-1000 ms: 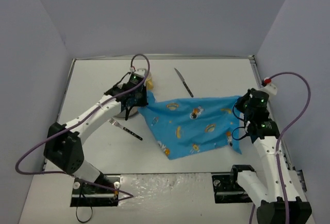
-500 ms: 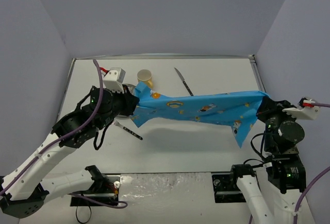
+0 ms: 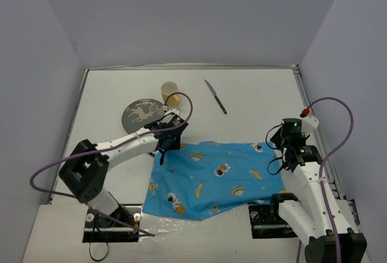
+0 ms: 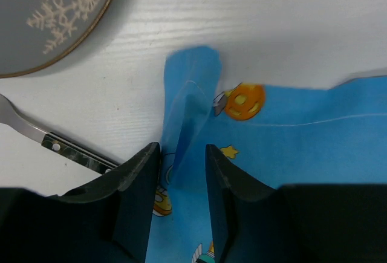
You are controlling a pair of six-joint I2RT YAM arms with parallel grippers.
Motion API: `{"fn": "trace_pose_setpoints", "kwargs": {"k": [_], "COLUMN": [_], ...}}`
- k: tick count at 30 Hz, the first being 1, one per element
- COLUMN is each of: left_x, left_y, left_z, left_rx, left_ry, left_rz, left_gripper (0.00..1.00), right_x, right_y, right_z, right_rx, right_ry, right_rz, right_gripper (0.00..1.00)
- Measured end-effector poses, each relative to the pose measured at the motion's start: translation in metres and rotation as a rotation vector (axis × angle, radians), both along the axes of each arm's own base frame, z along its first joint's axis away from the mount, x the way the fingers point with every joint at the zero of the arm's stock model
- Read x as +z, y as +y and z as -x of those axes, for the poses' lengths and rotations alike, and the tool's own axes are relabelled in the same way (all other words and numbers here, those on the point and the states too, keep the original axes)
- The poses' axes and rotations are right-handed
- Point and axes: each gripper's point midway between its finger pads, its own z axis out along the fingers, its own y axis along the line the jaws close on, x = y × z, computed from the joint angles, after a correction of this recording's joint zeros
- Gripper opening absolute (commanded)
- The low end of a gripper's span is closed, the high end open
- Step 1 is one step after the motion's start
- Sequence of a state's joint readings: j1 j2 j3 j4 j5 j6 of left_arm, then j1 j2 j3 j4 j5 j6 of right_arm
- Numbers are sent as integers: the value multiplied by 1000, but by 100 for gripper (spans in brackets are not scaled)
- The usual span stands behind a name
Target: Set the dinner table for one person
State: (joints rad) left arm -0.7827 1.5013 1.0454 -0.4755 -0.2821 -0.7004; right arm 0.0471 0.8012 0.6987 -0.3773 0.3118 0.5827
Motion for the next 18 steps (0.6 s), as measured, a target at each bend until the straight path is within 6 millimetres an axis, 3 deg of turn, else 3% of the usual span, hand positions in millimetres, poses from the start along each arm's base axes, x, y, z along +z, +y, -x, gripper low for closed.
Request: {"fn": "trace_pose_setpoints", "kwargs": {"k": [2, 4, 6, 9, 13, 18], "left_x": [-35, -54, -56, -41, -13, -9], "left_y": [6, 10, 12, 5, -7, 6], "left_z": [0, -1, -5, -18, -39, -48], "left_rx": [23, 36, 44, 36, 37, 72], "left_ry": [75, 119, 122, 87, 12, 8], "left_rz": [-51, -79, -77, -54, 7, 37], "left_gripper": [40, 48, 59, 69, 70, 70], "right_x": [-32, -40, -37, -46, -81, -117], "right_y": [5, 8, 10, 11, 11, 10], "right_z": [8, 9, 1, -12, -27, -34], "right_rx": [9, 16, 24, 28, 30, 33], "right_ry": [83, 92, 67, 89, 190, 284], "right_rz": [-27, -46, -48, -46, -43, -47], "right_gripper": [66, 70, 73, 74, 74, 74]}}
